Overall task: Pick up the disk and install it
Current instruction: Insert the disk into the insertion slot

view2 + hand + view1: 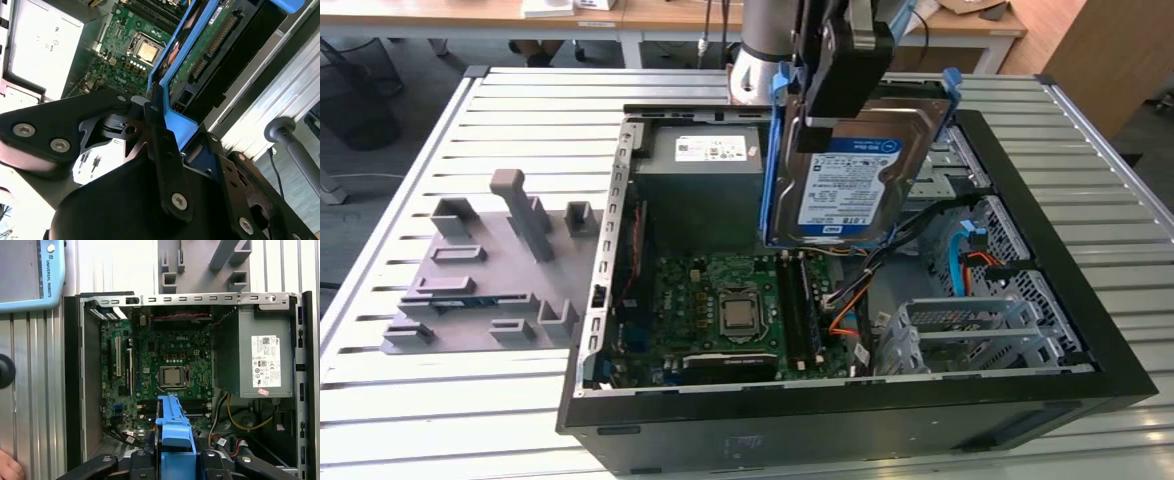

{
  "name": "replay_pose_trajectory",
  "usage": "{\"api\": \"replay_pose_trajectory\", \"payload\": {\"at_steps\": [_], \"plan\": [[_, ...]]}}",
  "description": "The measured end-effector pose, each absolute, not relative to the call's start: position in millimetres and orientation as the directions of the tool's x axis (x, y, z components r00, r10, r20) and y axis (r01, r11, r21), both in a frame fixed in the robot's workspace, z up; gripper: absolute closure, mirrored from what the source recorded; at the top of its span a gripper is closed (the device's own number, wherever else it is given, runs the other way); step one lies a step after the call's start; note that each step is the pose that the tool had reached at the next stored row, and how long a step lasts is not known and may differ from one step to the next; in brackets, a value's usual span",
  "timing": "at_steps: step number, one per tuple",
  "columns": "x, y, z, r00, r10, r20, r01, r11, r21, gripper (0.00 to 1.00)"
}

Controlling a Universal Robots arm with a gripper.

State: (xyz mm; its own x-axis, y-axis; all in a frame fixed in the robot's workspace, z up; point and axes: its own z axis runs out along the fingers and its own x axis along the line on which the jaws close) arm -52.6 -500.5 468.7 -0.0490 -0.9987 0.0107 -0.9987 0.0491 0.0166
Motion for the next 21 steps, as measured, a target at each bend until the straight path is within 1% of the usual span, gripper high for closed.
{"api": "replay_pose_trajectory", "payload": {"at_steps": [8, 21], "plan": [[-52, -515, 468, -0.05, -0.999, 0.013, -0.999, 0.05, 0.016, 0.64], [-43, -518, 468, -0.05, -0.999, 0.013, -0.999, 0.05, 0.016, 0.64]]}}
